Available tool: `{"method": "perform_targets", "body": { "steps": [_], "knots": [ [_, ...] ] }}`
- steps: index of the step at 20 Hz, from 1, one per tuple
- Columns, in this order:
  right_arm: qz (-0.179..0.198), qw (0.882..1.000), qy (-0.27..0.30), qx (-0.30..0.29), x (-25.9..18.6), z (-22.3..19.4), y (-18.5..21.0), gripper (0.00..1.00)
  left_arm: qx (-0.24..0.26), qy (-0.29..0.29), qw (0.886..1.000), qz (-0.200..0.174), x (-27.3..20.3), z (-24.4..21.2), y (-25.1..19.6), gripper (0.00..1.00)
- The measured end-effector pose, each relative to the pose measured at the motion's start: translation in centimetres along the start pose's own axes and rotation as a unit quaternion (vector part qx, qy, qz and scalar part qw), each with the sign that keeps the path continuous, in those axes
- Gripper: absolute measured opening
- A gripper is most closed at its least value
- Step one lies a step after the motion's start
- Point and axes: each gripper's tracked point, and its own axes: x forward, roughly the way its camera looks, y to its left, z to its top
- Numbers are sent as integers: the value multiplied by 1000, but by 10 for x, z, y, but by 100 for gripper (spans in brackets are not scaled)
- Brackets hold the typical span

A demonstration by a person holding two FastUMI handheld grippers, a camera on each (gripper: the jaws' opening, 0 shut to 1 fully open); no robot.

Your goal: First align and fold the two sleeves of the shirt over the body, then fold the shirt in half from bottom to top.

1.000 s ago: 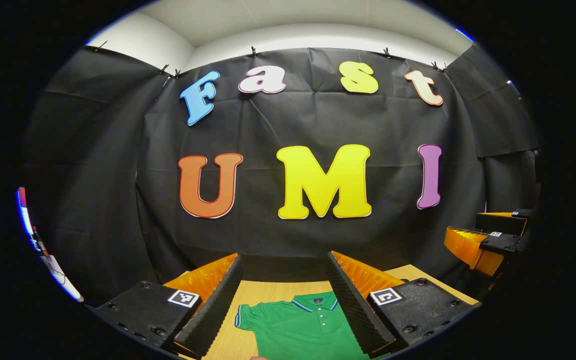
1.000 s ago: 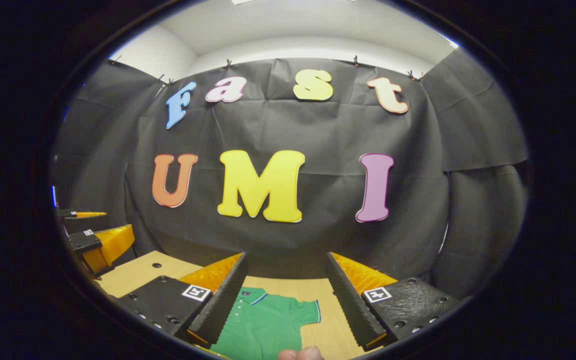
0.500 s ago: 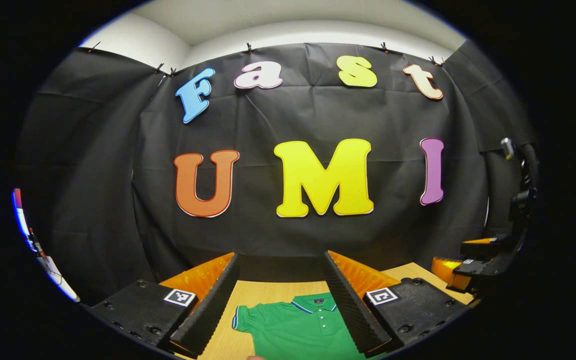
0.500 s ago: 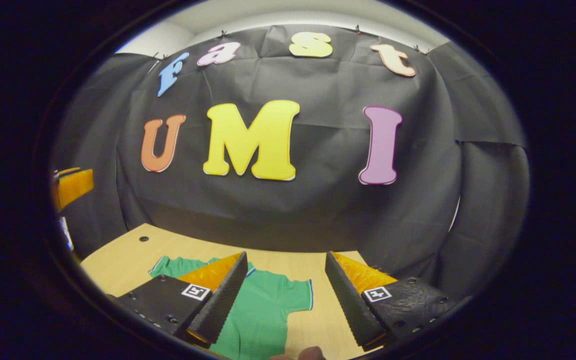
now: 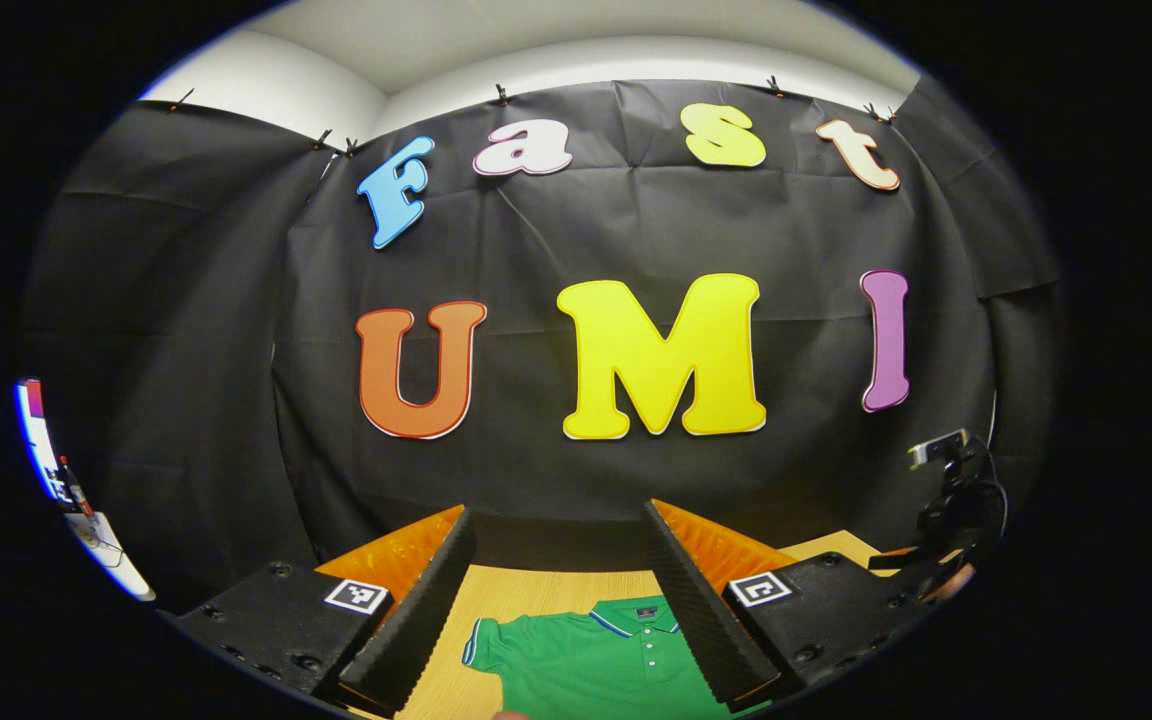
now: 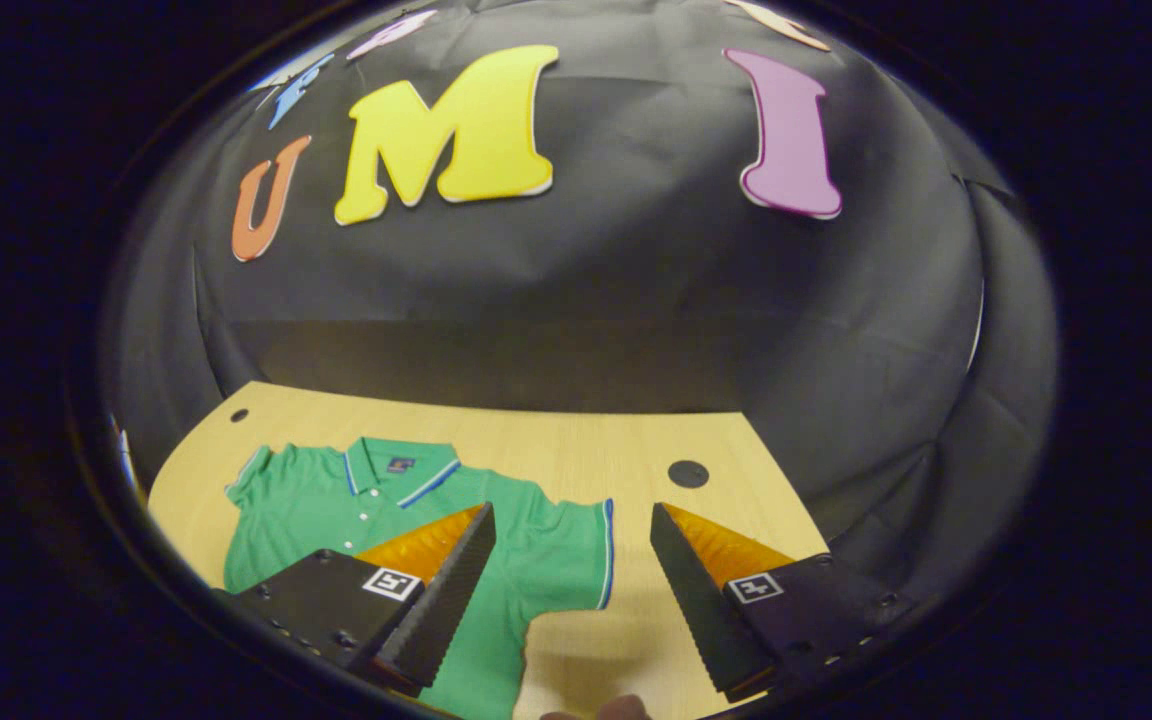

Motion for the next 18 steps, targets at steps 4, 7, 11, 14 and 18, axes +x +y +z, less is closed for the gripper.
{"method": "perform_targets", "body": {
  "steps": [4,7,11,14,18],
  "knots": [
    [6,999,52,2,53,-37,-13,95,-11,19,1000,9,5,-11,-5,100],
    [9,998,69,6,83,-48,-22,96,-17,36,999,15,10,-24,-10,100],
    [5,996,83,20,113,-56,-32,97,-8,50,999,5,11,-32,-27,100],
    [0,994,105,21,129,-72,-36,94,8,47,999,3,10,-30,-32,100],
    [11,992,124,18,132,-85,-34,80,9,51,999,6,12,-35,-31,100]
  ]
}}
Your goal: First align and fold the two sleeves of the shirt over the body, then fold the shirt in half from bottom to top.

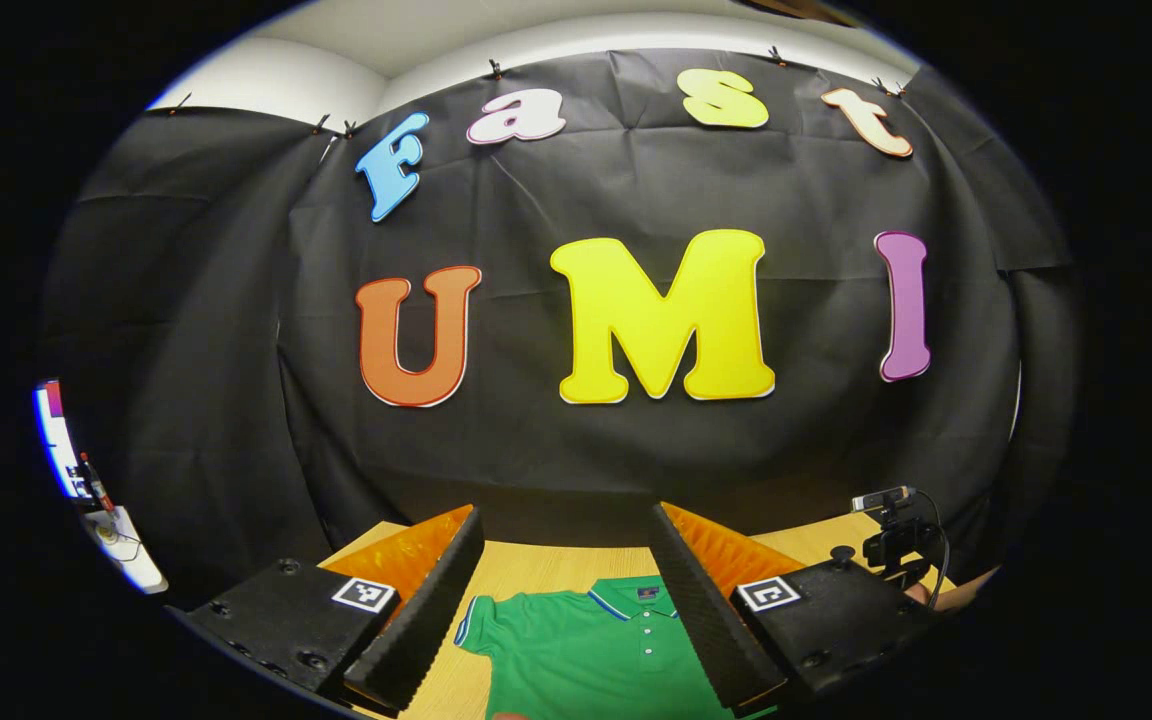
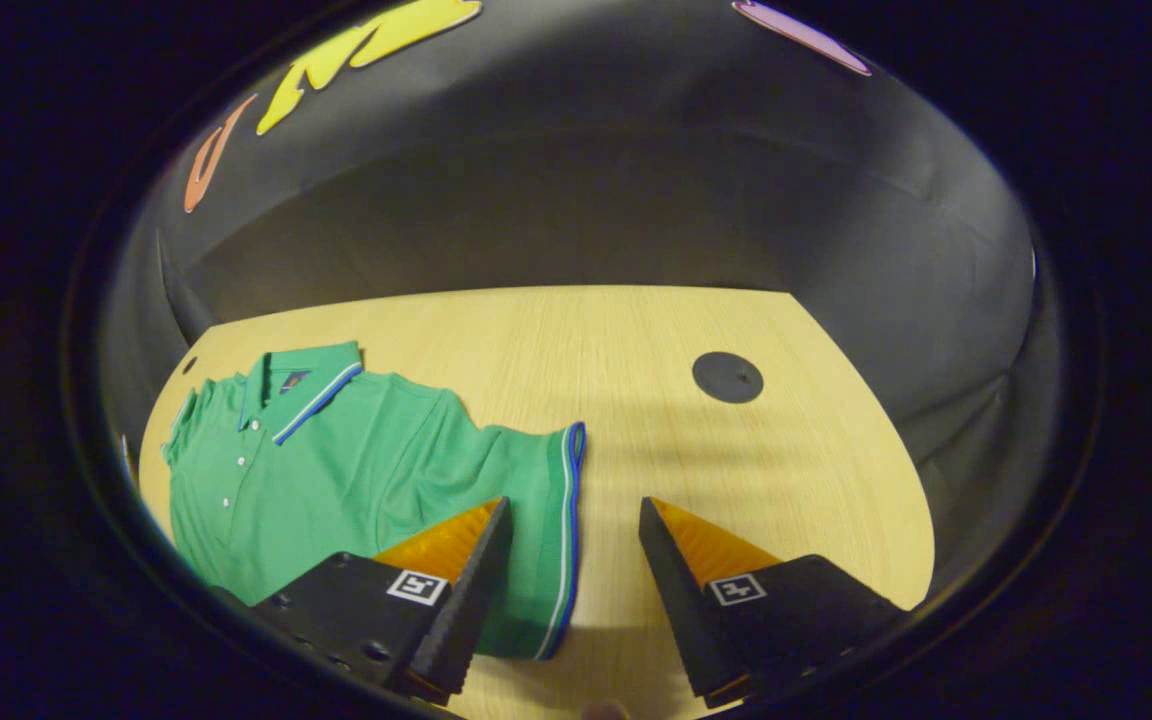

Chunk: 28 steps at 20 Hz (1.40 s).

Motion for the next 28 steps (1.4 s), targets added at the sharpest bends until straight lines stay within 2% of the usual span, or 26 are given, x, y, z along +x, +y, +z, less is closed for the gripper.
{"method": "perform_targets", "body": {
  "steps": [1,2,3,4,5,6,7,10,14,17,21,28],
  "knots": [
    [8,1000,4,-4,-3,-3,4,77,-3,3,1000,1,0,0,0,100],
    [18,1000,4,-12,-3,-3,7,58,-8,5,1000,2,1,-2,0,100],
    [31,999,4,-13,-3,-4,10,53,-14,7,1000,0,2,-4,-2,100],
    [34,999,4,-7,-5,-3,11,28,-22,10,1000,-6,1,-6,-6,100],
    [49,999,-3,4,-4,-1,15,26,-28,14,999,-8,0,-7,-9,100],
    [48,999,5,8,-4,-4,14,6,-31,18,999,-11,-1,-10,-11,100],
    [48,999,3,9,-4,-2,13,1,-32,21,999,-11,-1,-11,-12,100],
    [37,999,9,13,-8,0,13,0,-23,23,999,-7,-2,-12,-5,100],
    [39,998,-16,37,-30,23,22,0,-15,21,1000,9,-3,-12,15,100],
    [43,998,-29,33,-46,42,40,0,-19,22,999,17,-4,-14,26,100],
    [59,997,-34,28,-63,62,94,0,-27,24,999,24,-9,-17,42,100],
    [78,997,-9,4,-57,59,201,0,-28,30,997,60,-20,-27,95,100]
  ]
}}
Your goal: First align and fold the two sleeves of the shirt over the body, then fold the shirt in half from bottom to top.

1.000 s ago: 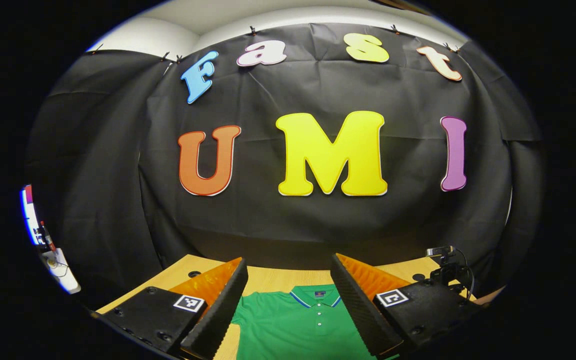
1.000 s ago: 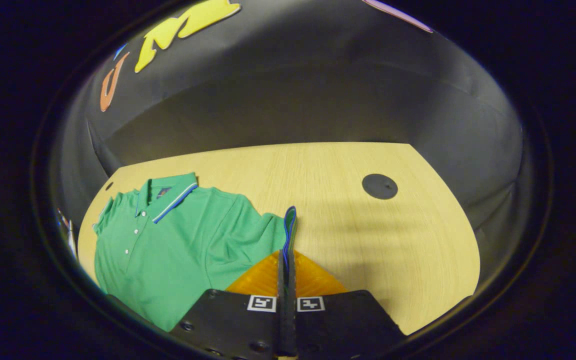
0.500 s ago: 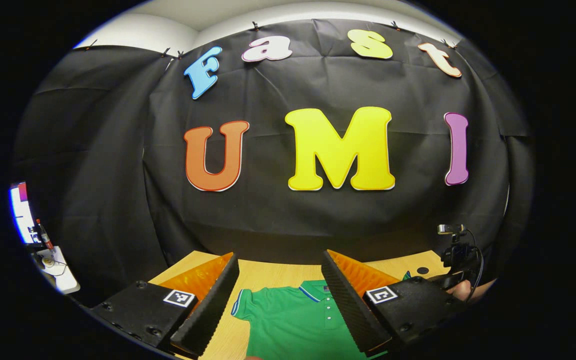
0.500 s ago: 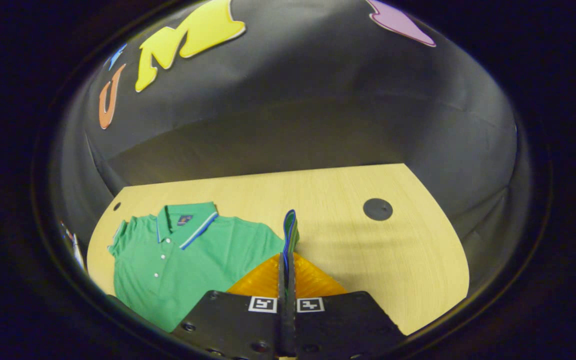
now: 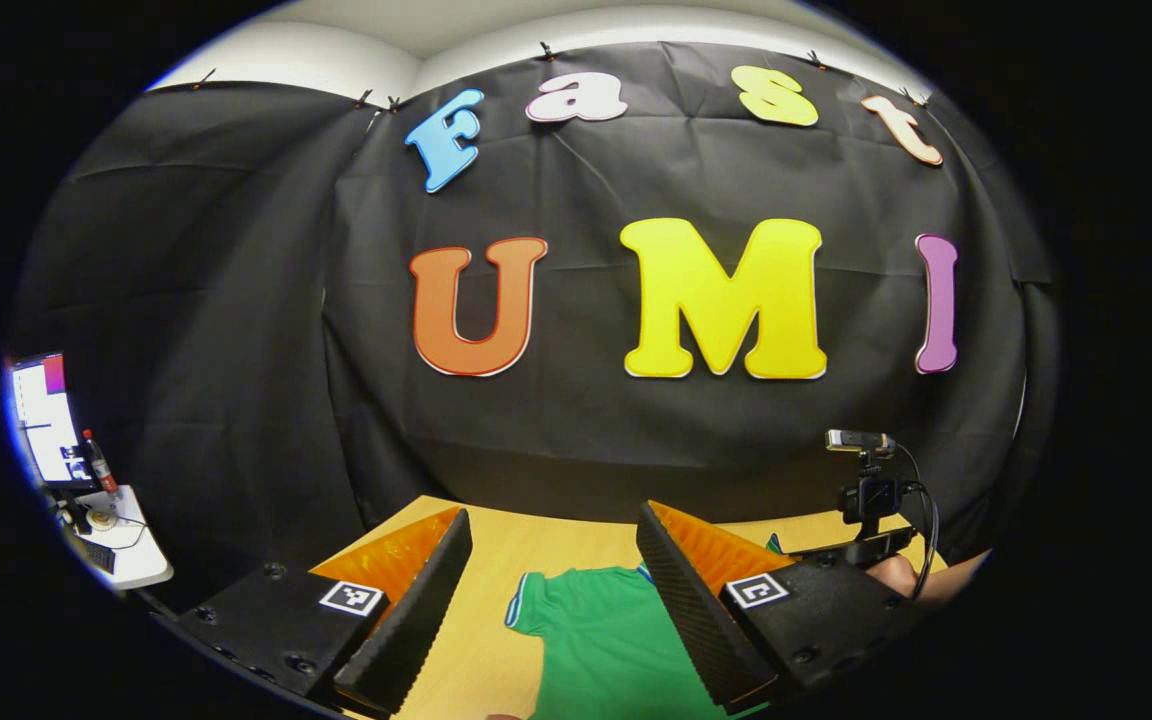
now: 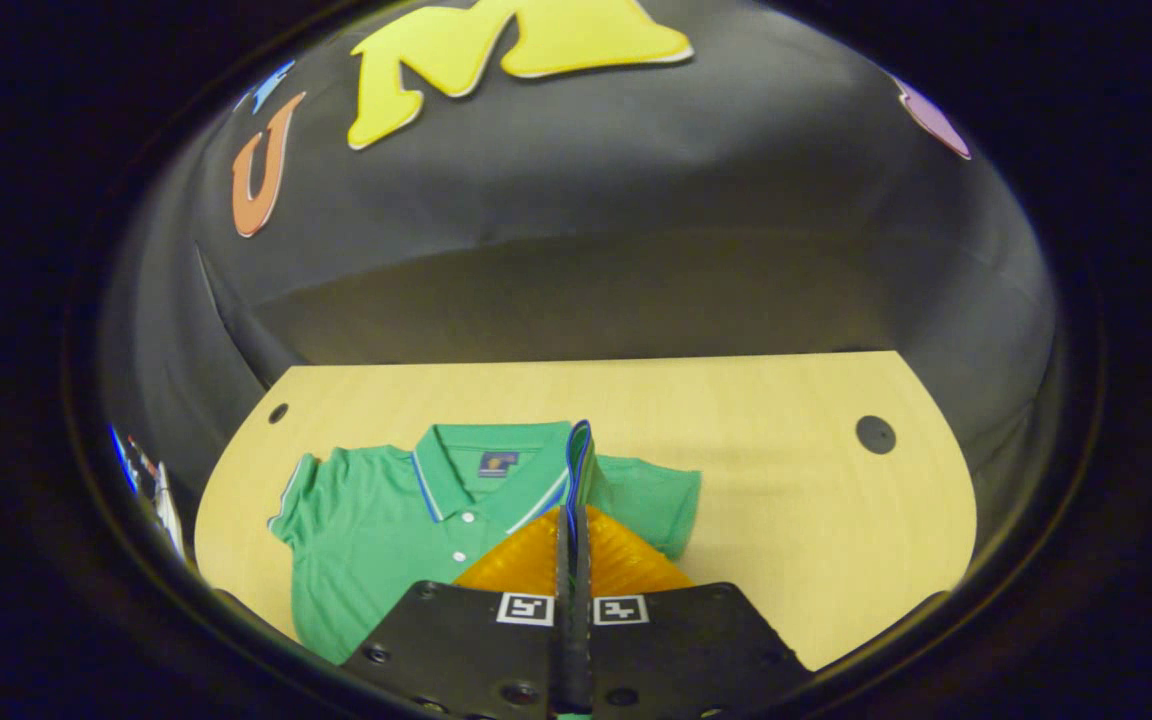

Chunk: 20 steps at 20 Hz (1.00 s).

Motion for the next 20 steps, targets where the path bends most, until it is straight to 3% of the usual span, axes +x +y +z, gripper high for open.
{"method": "perform_targets", "body": {
  "steps": [3,5,7,10,15,16,20],
  "knots": [
    [9,1000,11,4,10,-6,30,1,-1,6,1000,13,2,-4,24,100],
    [31,999,14,34,4,-3,53,10,-1,13,1000,18,5,-9,38,100],
    [36,999,-1,40,-6,4,62,37,-6,14,1000,17,10,-10,49,100],
    [26,999,-26,18,-34,15,63,98,-15,18,1000,-7,24,-17,54,100],
    [22,998,-64,-3,-114,27,63,96,-43,72,994,-67,70,-69,53,100],
    [25,997,-66,-10,-131,25,63,93,-45,94,992,-75,80,-86,55,100],
    [15,996,-89,-19,-202,19,46,96,-62,175,976,-111,124,-160,54,100]
  ]
}}
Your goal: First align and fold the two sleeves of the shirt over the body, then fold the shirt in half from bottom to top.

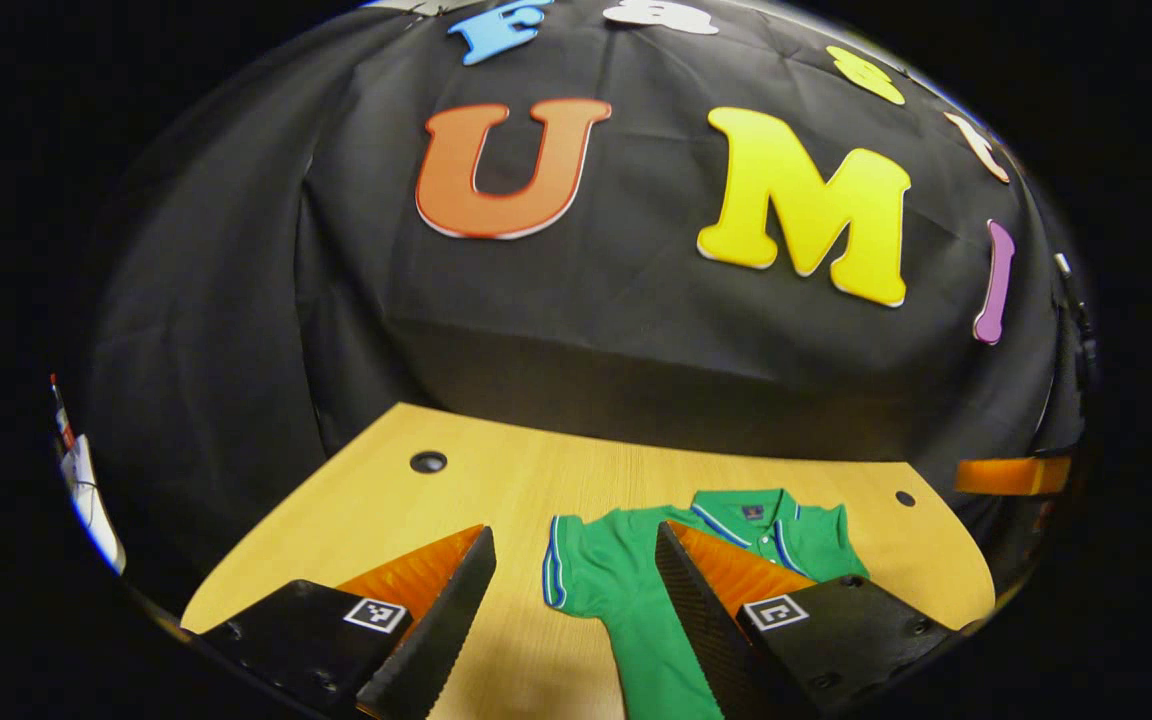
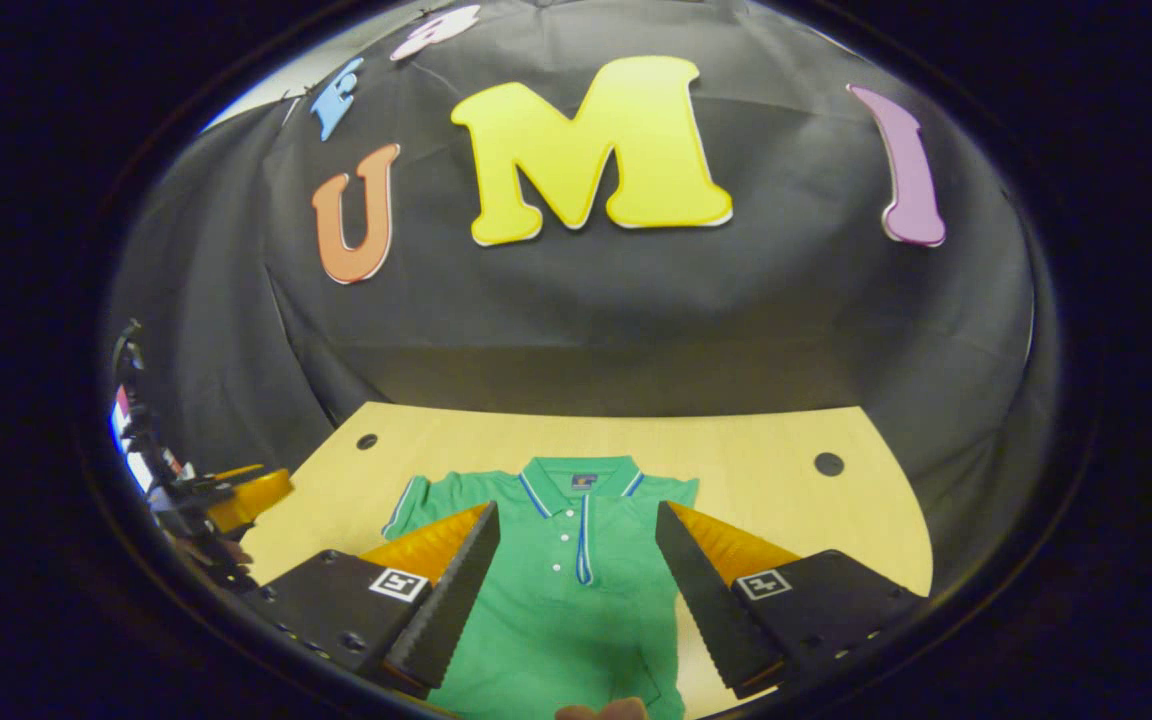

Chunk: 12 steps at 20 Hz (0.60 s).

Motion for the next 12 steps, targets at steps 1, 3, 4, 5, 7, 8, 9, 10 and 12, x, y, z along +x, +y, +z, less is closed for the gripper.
{"method": "perform_targets", "body": {
  "steps": [1,3,4,5,7,8,9,10,12],
  "knots": [
    [-8,1000,-2,3,-13,0,-6,96,-4,15,1000,-15,16,-11,-1,100],
    [-21,1000,0,19,-36,-4,-15,95,-4,38,999,-33,45,-30,4,100],
    [-27,999,0,27,-44,-5,-18,96,-1,50,998,-34,60,-39,9,100],
    [-32,999,-2,34,-50,-4,-20,96,4,60,997,-37,73,-47,13,100],
    [-40,999,-2,37,-58,-8,-24,96,15,78,996,-36,96,-59,18,100],
    [-41,998,2,37,-62,-11,-24,96,15,84,996,-34,107,-65,22,100],
    [-43,998,6,39,-65,-14,-25,96,11,96,995,-33,116,-74,24,100],
    [-46,998,8,44,-67,-16,-27,96,9,107,994,-30,123,-82,26,100],
    [-49,997,15,54,-69,-22,-30,92,24,127,991,-19,136,-97,33,100]
  ]
}}
